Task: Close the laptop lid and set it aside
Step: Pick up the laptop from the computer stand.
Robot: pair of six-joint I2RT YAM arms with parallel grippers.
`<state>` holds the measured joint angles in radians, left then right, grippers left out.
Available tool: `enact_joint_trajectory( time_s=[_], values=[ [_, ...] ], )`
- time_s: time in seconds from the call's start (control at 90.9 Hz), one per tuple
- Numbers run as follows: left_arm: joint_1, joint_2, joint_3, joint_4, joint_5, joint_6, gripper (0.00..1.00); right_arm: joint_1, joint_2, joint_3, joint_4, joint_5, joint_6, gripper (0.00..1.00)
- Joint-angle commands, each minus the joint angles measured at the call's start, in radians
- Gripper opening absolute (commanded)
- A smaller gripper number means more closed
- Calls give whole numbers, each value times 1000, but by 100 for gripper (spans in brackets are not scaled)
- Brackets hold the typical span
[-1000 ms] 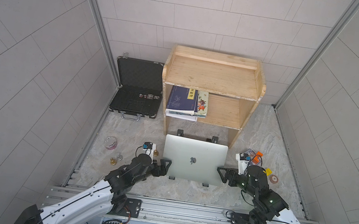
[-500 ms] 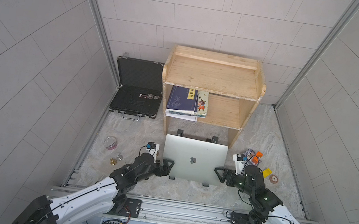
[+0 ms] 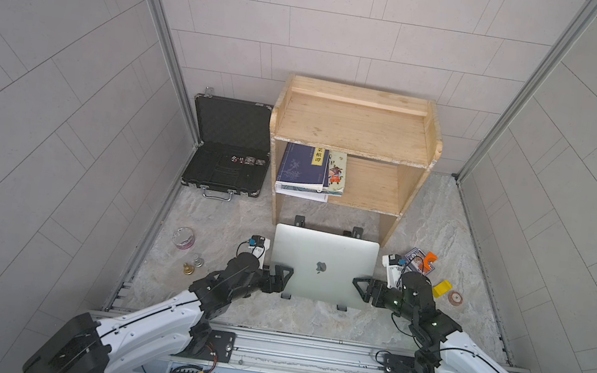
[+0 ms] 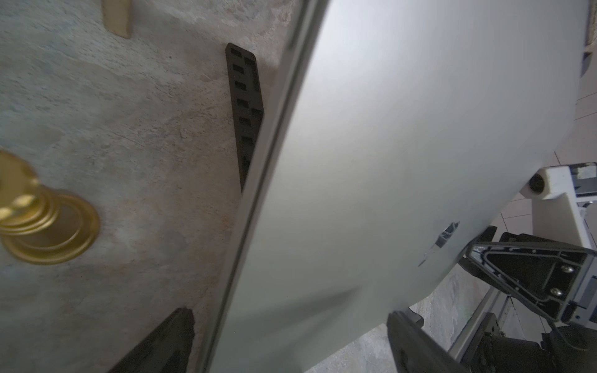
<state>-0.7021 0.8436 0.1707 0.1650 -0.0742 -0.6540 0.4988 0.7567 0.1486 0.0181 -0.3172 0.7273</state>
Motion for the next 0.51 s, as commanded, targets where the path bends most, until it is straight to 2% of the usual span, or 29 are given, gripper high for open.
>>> enact_joint_trajectory(
  time_s=[0.0,0.495],
  values=[
    [8,21,-2,32,12,31,94,-2,4,-6,40,-10,3,78],
    [7,132,63,56,84,53,91,-3,73,-5,94,-53,-5,76]
  ],
)
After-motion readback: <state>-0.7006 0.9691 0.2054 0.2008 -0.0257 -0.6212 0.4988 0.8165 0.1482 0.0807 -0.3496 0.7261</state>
